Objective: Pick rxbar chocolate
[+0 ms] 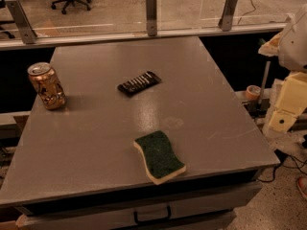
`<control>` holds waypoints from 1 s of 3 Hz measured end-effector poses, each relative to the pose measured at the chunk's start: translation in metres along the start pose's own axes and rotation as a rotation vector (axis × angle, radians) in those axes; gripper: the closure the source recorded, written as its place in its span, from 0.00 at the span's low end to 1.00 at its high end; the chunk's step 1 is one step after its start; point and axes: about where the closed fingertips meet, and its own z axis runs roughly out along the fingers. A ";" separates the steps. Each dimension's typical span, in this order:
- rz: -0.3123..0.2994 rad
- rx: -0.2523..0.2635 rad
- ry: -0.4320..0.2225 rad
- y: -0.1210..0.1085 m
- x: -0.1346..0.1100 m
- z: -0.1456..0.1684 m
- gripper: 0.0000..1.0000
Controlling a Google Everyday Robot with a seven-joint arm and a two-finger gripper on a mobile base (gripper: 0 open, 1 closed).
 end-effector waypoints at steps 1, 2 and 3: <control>-0.003 -0.002 -0.005 -0.002 -0.001 0.001 0.00; -0.024 -0.021 -0.045 -0.018 -0.013 0.011 0.00; -0.116 -0.047 -0.150 -0.056 -0.056 0.041 0.00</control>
Offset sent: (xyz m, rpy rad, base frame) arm 0.0467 0.0164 -0.0104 0.0819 0.0294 0.0807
